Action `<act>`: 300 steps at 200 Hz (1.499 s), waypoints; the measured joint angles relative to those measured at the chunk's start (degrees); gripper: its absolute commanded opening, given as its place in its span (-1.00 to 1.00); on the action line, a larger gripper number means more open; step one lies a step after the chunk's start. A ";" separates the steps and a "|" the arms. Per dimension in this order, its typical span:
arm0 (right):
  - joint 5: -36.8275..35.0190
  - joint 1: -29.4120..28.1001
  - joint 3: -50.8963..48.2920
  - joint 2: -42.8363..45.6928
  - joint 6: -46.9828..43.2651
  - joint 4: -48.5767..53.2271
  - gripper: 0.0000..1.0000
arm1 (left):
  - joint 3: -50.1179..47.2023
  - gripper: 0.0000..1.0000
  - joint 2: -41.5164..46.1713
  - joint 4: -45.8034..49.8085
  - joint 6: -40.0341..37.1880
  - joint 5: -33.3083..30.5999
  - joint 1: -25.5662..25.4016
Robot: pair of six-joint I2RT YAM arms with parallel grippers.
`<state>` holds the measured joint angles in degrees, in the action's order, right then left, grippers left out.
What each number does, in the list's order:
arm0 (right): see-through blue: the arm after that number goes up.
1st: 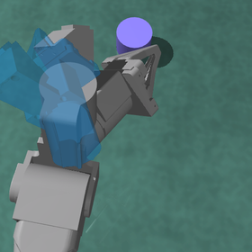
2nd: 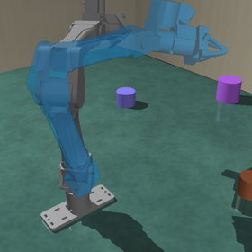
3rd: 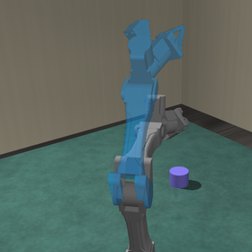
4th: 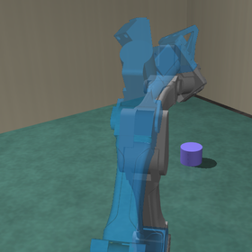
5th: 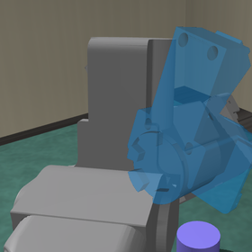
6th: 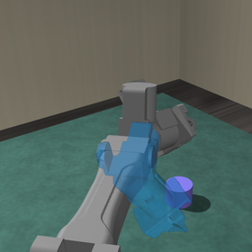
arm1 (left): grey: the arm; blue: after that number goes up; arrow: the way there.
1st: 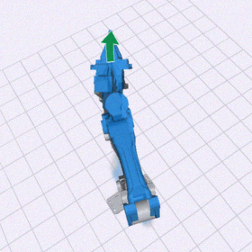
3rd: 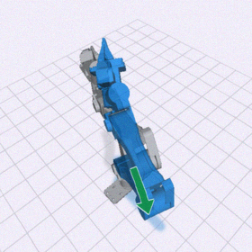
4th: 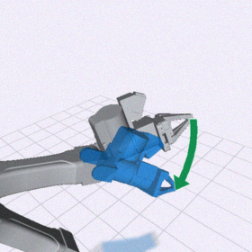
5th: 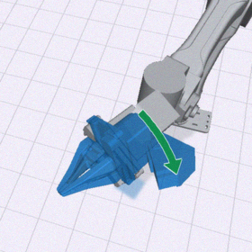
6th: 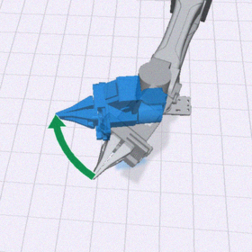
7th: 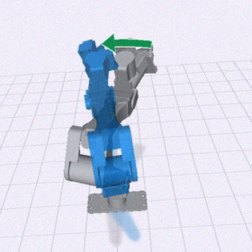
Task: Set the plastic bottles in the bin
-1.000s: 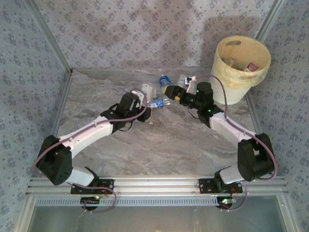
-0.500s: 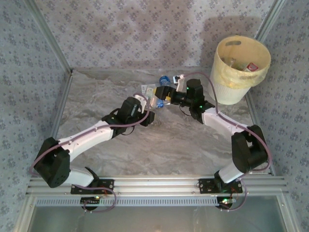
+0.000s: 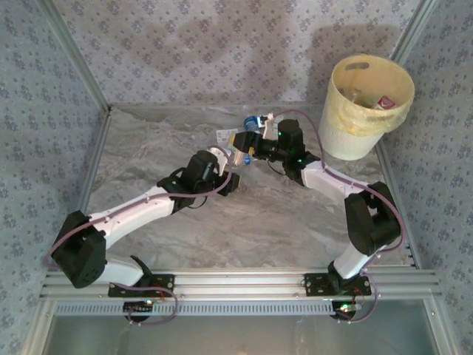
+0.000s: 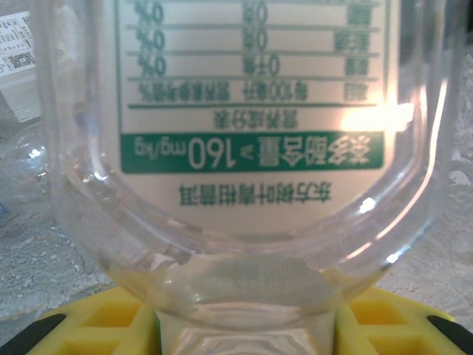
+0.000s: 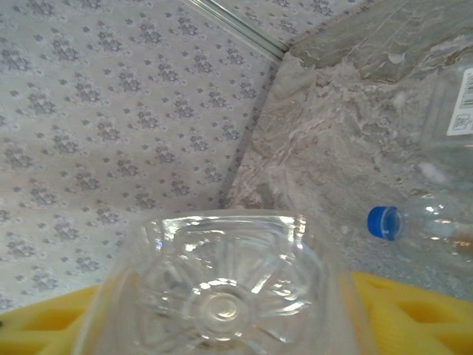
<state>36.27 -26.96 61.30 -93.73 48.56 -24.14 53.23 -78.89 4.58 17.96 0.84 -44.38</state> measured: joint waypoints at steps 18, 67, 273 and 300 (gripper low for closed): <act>0.46 0.72 -0.13 0.26 -0.15 -0.15 0.15 | 1.07 -0.13 -0.55 0.68 -0.37 0.39 0.00; -1.20 6.03 -2.95 4.68 -1.40 0.81 0.02 | 7.74 0.96 -2.80 3.69 -1.86 3.26 -0.37; -48.52 31.89 25.44 1.77 -27.74 4.72 -0.19 | -7.50 0.95 15.26 -6.99 11.34 -19.41 3.52; -55.63 31.15 25.59 -2.47 -32.85 2.97 -0.12 | -7.72 0.95 15.28 -6.88 12.17 -19.76 3.85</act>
<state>-19.35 4.19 86.89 -96.20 15.70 -21.17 45.52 -63.61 -2.31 30.13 -18.92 -40.53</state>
